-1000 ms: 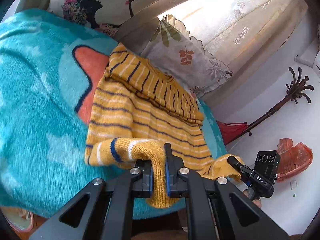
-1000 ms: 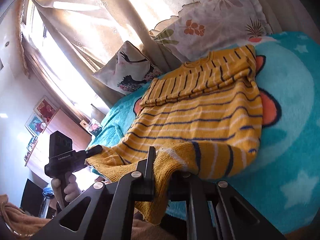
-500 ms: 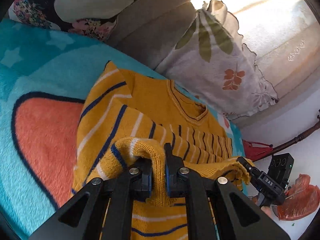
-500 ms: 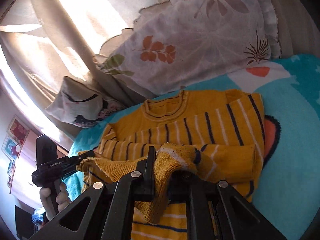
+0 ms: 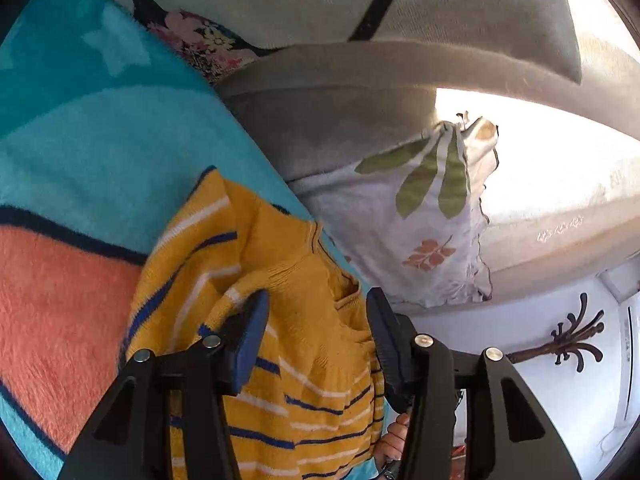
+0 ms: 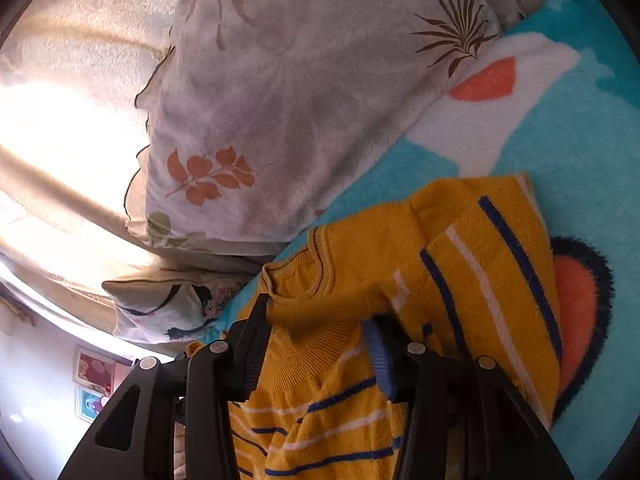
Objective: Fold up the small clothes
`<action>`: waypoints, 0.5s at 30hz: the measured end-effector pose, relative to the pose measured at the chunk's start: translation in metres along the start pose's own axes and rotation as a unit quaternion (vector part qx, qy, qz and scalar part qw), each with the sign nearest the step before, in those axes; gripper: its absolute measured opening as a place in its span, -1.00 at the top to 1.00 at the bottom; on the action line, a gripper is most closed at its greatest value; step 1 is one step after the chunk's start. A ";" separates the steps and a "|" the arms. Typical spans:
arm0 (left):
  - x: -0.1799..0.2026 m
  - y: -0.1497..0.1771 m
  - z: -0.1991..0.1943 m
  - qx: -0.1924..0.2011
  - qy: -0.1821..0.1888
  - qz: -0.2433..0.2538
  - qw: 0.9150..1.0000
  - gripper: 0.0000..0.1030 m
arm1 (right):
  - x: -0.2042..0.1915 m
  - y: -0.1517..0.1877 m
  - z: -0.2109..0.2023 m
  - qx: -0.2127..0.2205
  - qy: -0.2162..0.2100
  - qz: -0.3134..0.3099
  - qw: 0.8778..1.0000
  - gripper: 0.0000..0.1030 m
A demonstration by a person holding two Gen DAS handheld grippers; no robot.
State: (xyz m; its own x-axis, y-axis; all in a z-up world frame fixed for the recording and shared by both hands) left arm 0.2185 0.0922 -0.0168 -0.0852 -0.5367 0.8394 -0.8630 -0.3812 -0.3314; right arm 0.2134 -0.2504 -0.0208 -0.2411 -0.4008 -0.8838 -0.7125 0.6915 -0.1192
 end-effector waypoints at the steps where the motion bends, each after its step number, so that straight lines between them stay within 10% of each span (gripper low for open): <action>1: -0.001 -0.003 -0.003 0.005 0.004 -0.008 1.000 0.01 | -0.002 -0.007 -0.005 0.015 -0.005 0.002 1.000 -0.35; 9: 0.003 0.013 -0.021 -0.020 -0.094 0.064 0.993 -0.08 | -0.022 -0.002 -0.035 0.036 0.023 -0.078 0.996 -0.49; 15: 0.024 0.061 -0.030 -0.049 -0.170 0.194 0.965 -0.12 | -0.031 0.058 -0.030 0.037 0.100 -0.247 0.963 -0.46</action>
State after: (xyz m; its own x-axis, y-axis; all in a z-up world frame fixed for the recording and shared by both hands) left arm 0.1486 0.0786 -0.0036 -0.2567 -0.8474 0.4647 -0.8437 -0.0381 -0.5355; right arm 0.1596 -0.2160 0.0131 -0.0113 -0.7948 -0.6068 -0.7262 0.4237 -0.5414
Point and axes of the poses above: each gripper's, at about its wrist camera, not at the fingertips, and z roughly the way its jaws point, x to its right, y to its underside, the point moved 10 cm from there along z, roughly the way its jaws point, and after that the axes turned 13 degrees about z, right-handed, at the moved point
